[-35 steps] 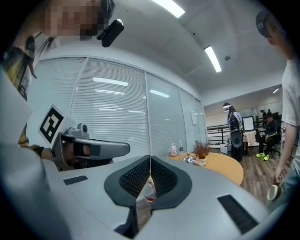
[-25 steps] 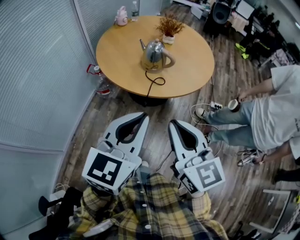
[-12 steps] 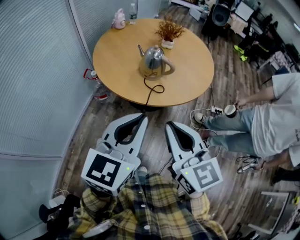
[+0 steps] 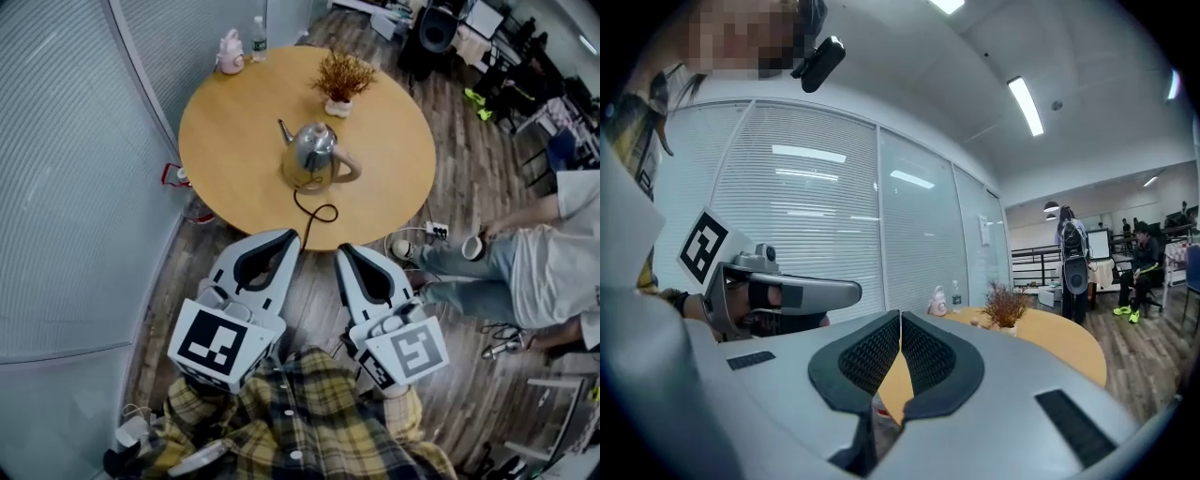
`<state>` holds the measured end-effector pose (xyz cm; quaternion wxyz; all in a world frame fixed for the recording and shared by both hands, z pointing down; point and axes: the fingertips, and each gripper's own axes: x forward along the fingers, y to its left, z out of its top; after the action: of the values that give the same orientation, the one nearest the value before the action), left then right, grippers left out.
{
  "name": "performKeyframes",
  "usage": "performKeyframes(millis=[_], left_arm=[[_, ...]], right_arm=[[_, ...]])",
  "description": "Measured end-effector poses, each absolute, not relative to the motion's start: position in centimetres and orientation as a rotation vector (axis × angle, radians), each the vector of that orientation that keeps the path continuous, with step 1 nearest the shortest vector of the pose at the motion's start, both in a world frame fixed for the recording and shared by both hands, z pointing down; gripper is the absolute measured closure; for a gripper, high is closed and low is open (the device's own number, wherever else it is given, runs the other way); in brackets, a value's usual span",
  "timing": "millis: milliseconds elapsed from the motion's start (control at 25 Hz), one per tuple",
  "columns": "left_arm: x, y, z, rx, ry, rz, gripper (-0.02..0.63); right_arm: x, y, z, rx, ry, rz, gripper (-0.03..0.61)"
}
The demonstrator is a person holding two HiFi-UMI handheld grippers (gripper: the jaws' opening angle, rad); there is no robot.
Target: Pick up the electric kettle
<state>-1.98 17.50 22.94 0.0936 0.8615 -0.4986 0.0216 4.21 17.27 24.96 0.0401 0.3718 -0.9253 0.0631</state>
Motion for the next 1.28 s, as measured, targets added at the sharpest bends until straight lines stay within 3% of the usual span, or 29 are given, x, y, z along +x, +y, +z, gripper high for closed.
performKeyframes(millis=[480,1280], left_arm=[[-6.8,10.2,23.9,2.582,-1.405,0.096,0.612],[-4.8,-3.4,24.9,2.573,-1.404,0.110,0.612]], right_arm=[[0.4,10.6,26.5,1.248,-2.764,0.248,0.546],[3.0,-3.4,27.1,1.271,-2.738,0.249,0.546]])
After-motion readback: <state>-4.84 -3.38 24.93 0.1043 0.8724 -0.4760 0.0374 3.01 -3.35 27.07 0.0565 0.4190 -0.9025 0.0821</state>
